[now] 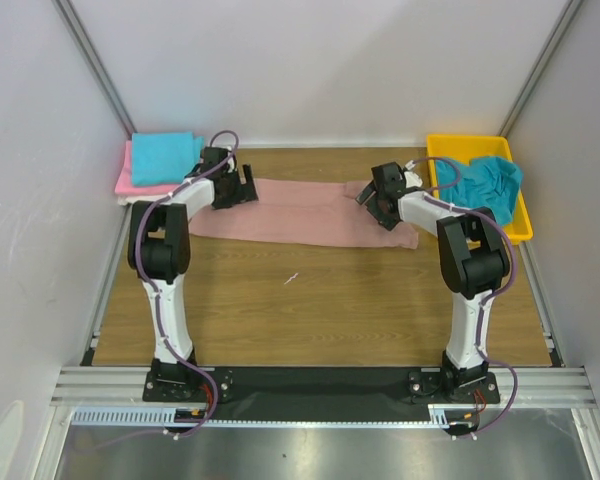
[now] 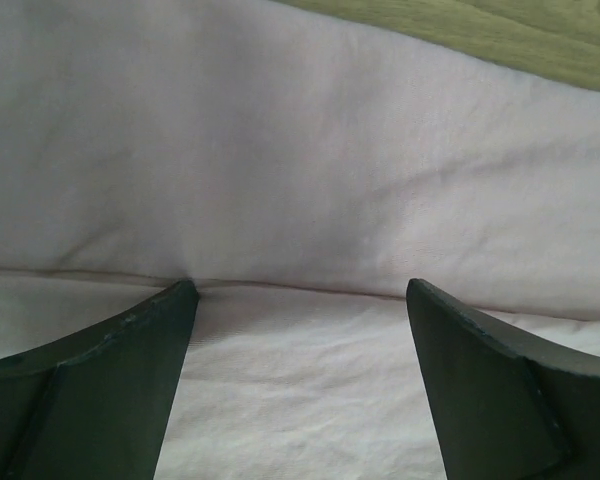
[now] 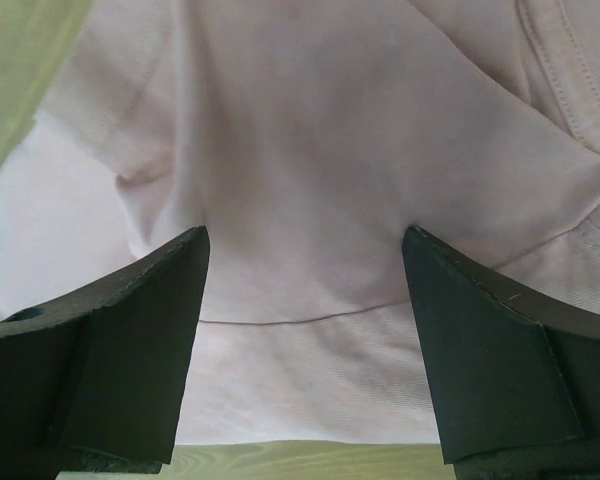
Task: Fold and stack the t-shirts
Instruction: Fold the tshirt
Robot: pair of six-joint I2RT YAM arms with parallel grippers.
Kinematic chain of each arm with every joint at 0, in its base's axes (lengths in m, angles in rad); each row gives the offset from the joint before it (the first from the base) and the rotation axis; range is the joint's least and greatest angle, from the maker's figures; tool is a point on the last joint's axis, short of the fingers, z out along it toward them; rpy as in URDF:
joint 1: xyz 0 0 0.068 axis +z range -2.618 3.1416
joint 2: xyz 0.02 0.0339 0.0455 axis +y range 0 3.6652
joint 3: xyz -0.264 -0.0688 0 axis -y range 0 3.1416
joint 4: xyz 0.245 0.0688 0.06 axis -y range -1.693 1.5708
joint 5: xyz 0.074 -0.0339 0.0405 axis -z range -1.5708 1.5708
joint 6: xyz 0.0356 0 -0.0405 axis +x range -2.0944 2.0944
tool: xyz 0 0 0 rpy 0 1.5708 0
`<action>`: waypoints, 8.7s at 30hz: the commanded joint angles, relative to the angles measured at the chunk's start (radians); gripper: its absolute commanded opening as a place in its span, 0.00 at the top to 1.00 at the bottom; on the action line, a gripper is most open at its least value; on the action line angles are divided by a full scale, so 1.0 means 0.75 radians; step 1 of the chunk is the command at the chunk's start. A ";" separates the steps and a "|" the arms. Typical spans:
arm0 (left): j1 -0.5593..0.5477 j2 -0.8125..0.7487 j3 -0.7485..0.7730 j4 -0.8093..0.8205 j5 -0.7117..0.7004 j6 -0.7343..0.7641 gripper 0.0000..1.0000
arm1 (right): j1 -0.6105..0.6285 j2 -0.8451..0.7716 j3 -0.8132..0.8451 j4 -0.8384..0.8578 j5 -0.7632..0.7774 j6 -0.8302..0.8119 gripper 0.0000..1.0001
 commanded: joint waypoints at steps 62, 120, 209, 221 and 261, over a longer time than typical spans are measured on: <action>-1.170 -0.699 -0.341 -0.667 -0.404 -0.731 0.05 | 0.118 0.754 1.625 -0.079 -0.594 -0.429 0.08; -0.246 0.059 0.195 -0.007 -0.068 -0.586 0.50 | 0.015 0.340 0.762 -0.083 -0.429 -0.439 0.25; -0.955 -2.039 -1.717 -0.366 -0.115 -1.126 0.25 | 0.944 -1.417 -1.267 -0.300 -0.355 0.364 0.30; -1.121 -2.031 -1.778 -0.332 -0.234 -1.306 0.35 | 1.038 -1.396 -1.359 -0.128 -0.241 0.467 0.48; -1.174 -1.974 -1.715 -0.379 -0.353 -1.338 1.00 | 1.065 -1.310 -1.257 -0.134 -0.181 0.432 1.00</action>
